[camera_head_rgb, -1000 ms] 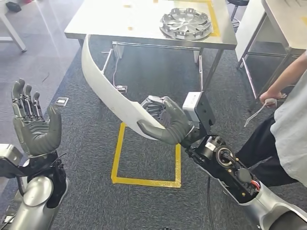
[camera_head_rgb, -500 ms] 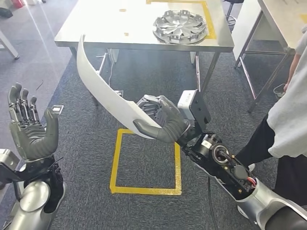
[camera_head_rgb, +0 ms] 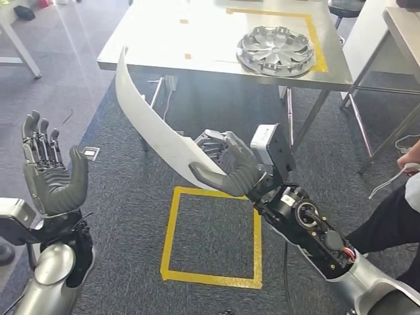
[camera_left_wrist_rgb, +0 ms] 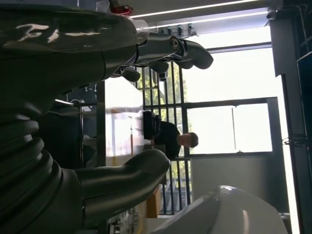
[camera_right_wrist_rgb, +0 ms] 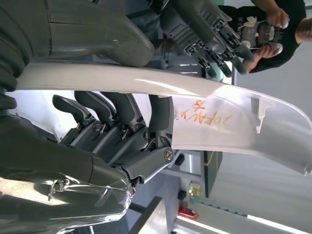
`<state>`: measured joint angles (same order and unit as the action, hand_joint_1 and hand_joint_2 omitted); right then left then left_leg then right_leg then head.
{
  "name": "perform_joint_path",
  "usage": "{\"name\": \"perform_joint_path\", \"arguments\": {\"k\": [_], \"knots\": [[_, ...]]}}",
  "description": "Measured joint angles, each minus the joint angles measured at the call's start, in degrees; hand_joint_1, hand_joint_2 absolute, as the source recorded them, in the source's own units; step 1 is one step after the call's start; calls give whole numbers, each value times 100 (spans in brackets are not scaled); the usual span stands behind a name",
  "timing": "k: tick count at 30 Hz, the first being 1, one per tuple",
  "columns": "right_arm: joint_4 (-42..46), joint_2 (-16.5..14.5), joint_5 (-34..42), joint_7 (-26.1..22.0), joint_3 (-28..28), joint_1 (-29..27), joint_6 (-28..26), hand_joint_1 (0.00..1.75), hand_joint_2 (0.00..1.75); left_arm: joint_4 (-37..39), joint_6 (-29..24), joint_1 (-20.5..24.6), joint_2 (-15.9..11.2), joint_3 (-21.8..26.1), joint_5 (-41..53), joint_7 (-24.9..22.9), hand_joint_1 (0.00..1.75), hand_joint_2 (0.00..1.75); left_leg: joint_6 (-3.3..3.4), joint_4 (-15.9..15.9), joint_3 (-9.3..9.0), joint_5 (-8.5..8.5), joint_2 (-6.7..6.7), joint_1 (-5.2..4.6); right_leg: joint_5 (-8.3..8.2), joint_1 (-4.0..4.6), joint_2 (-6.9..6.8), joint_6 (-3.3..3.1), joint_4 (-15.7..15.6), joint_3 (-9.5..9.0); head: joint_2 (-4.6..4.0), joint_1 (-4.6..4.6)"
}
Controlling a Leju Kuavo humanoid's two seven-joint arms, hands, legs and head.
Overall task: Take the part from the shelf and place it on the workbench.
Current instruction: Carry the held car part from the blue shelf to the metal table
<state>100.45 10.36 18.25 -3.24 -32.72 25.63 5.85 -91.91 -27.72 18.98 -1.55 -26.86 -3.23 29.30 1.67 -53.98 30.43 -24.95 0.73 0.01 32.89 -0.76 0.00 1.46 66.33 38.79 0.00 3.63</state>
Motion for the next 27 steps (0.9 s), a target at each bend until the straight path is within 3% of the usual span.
{"name": "perform_joint_path", "arguments": {"k": [2,3,4,5,7,8,10,12,13,14,15,18,19,21,23,25,27], "knots": [[-12,0,0,-1,1,0,-4,175,175,4,2,1,3,0,-1,1,0,175,-12,-1,-186,-152,19,-26,-817,53,22,-103,-751,-80,0,20],[-16,0,-2,1,2,-1,-7,175,175,7,2,2,6,0,-2,1,0,175,-34,-3,-242,-221,30,-33,-1134,84,34,-142,-1004,-131,0,9],[-17,0,-3,2,3,2,-8,175,175,11,3,4,10,0,-2,2,0,175,-61,-23,-278,-265,40,-34,-1312,110,45,-172,-1146,-170,0,-10],[-16,0,-7,4,4,10,-10,175,175,13,4,7,15,0,-2,4,0,175,-92,-50,-308,-286,50,-35,-1324,128,52,-190,-1188,-220,0,-25],[-13,-1,-15,0,6,31,-12,175,175,15,6,17,22,0,0,13,0,175,-144,-232,-282,-285,42,-18,-1288,117,43,-237,-1239,-368,0,-28],[-13,-2,-20,-4,7,41,-14,175,175,15,7,26,23,0,1,18,0,175,-170,-445,-174,-285,35,-11,-1262,106,40,-263,-1257,-434,0,-38],[-14,-2,-32,-11,4,43,-17,175,175,20,10,29,23,0,3,28,0,175,-228,-1131,279,-426,20,11,-1183,92,38,-302,-1276,-532,0,-86],[-17,-2,-40,-19,0,31,-11,175,175,26,13,18,22,0,2,32,0,175,-278,-1694,803,-754,9,36,-1082,87,41,-311,-1276,-616,0,-136],[-19,-2,-44,-26,-1,23,-4,175,175,29,14,12,22,0,2,33,0,175,-295,-1773,975,-885,1,48,-1026,86,44,-308,-1275,-672,0,-161],[-21,-2,-49,-32,-2,18,3,175,175,32,15,9,21,0,2,34,0,175,-302,-1698,1064,-909,-7,56,-965,83,48,-299,-1275,-741,0,-186],[-24,-2,-54,-38,-2,15,12,175,175,35,16,8,21,0,2,35,0,175,-304,-1462,1063,-766,-16,61,-899,79,50,-286,-1274,-822,0,-209],[-52,-4,-72,-55,-2,16,43,175,175,46,16,6,22,0,2,42,0,175,-254,-349,838,250,-62,57,-676,95,64,-210,-1241,-1011,0,-318],[-63,-5,-77,-57,-1,13,49,175,175,49,16,0,23,0,3,48,0,175,-216,-136,788,463,-70,54,-612,112,68,-178,-1222,-1048,0,-337],[-73,-8,-83,-64,4,14,57,175,175,54,16,-6,28,1,9,56,0,175,-120,-76,726,505,-69,56,-536,129,71,-122,-1175,-1103,0,-315],[-79,-9,-83,-71,12,23,60,175,175,54,16,1,35,2,20,58,0,175,-39,-60,620,448,-57,62,-488,106,51,-76,-919,-1019,0,-254],[-94,-9,-83,-79,20,26,54,175,175,55,16,5,39,2,27,58,0,175,18,-56,491,358,-52,55,-327,81,35,-33,-265,-648,0,-191],[-121,-9,-87,-90,27,19,49,175,175,58,16,3,42,1,33,55,0,175,42,-57,371,250,-47,45,-29,73,34,-1,419,-179,0,-140]]}}
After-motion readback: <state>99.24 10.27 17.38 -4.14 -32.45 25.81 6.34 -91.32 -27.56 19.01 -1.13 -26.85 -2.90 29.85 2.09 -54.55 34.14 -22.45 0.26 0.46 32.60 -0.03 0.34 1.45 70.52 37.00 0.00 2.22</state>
